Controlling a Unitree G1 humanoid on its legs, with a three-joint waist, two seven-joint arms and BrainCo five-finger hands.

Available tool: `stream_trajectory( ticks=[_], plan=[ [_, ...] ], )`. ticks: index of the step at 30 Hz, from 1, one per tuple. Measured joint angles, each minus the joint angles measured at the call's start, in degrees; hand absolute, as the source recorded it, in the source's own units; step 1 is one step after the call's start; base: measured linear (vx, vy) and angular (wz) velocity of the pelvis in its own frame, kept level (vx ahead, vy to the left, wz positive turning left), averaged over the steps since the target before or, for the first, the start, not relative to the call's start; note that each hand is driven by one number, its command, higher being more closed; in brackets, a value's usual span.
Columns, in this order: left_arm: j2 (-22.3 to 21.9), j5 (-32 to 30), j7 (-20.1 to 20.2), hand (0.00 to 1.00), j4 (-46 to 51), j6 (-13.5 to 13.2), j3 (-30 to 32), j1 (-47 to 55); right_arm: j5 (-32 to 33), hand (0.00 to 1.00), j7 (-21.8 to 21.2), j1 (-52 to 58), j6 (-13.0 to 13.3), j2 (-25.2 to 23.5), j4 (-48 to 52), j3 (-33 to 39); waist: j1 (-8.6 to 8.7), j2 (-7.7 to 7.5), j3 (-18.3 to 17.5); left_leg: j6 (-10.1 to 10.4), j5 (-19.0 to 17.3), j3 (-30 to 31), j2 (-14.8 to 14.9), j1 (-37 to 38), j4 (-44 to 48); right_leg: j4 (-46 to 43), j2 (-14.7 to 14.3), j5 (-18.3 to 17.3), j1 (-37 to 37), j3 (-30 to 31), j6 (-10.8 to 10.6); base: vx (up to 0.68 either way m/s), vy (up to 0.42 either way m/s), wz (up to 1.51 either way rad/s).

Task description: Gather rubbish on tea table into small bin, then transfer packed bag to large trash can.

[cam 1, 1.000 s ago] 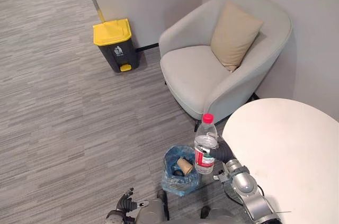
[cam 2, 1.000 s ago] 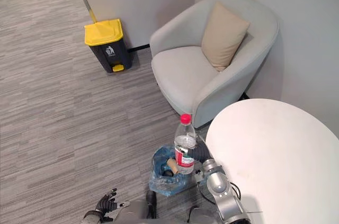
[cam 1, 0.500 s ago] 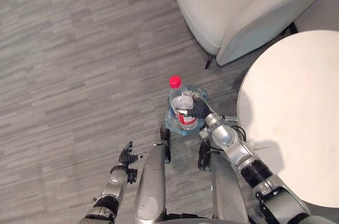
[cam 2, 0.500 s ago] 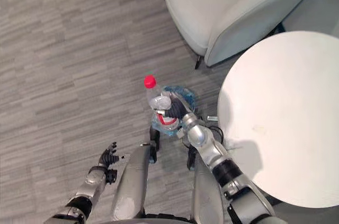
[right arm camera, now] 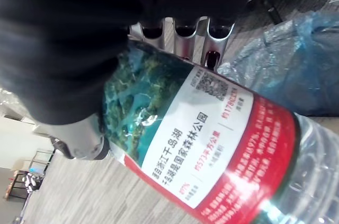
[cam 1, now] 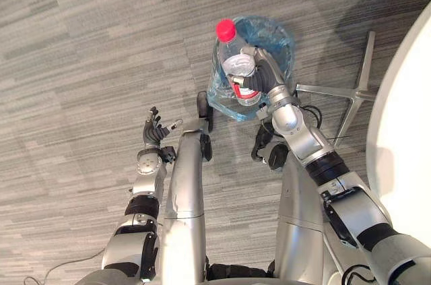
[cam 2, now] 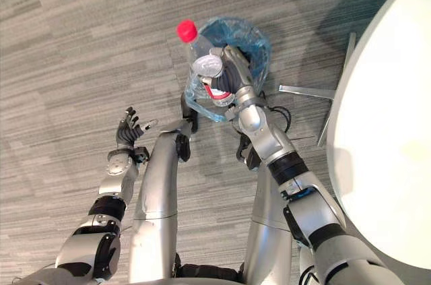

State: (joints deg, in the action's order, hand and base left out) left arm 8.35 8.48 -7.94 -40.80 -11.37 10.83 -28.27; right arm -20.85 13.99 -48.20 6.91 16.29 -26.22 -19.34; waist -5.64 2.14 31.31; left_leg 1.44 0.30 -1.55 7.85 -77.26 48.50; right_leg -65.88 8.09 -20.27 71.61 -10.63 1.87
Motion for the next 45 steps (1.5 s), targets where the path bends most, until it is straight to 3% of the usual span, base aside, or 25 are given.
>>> stream_trajectory(
  ticks=[4,10,11,30,37,45],
  plan=[
    [0.5,1.1,-0.2,0.00,1.1,-0.9,-0.7,0.0,0.3,1.00,1.5,-2.1,-0.8,0.5,-3.2,3.8,-1.15,0.00,0.0,0.0,0.0,-0.2,0.4,-3.5,1.4,-2.4,0.1,-0.6,4.0,0.2,0.2,-0.08,-0.018,0.03],
    [1.5,2.1,-0.9,0.00,1.0,-0.9,-1.9,0.2,1.4,1.00,2.6,-4.9,-1.2,1.7,-7.8,6.0,-1.53,0.00,0.0,0.0,0.0,-1.0,1.3,-5.7,1.6,-3.1,0.1,-0.7,6.3,0.1,0.3,-0.05,0.002,0.04],
    [1.6,2.1,-0.9,0.00,1.0,-0.9,-2.0,0.3,2.3,0.00,2.6,-5.5,-1.2,2.2,-8.6,6.0,-1.48,0.00,0.0,0.0,0.0,-0.8,1.3,-5.8,1.8,-3.2,0.1,-0.7,6.4,0.2,0.3,-0.02,0.024,-0.04],
    [2.0,2.1,-0.9,0.00,2.1,-1.0,-3.8,2.2,1.6,0.00,3.6,-6.0,-1.1,0.4,-6.8,4.9,-1.42,-0.19,-0.1,-0.1,0.0,-0.9,1.5,-5.9,2.4,-3.9,0.0,-1.2,6.6,0.5,0.0,-0.03,0.026,0.00],
    [2.0,1.8,-0.9,0.00,2.0,-0.9,-3.3,2.8,-4.6,0.00,3.2,0.5,-0.7,0.2,-1.3,1.8,-1.31,-0.33,-0.2,-0.1,-0.1,-1.0,2.1,-4.2,2.5,-3.2,-0.7,-1.2,4.5,0.4,0.0,-0.03,0.027,-0.05],
    [2.1,0.7,-0.9,0.00,2.0,-0.9,-2.2,5.1,-14.2,0.00,0.5,5.9,0.7,0.5,0.9,-3.9,-1.24,-1.59,-0.9,-0.1,-0.1,-1.9,3.2,-2.5,1.4,-1.9,-1.3,-1.0,3.0,0.2,0.3,-0.02,0.016,-0.02]
  ],
)
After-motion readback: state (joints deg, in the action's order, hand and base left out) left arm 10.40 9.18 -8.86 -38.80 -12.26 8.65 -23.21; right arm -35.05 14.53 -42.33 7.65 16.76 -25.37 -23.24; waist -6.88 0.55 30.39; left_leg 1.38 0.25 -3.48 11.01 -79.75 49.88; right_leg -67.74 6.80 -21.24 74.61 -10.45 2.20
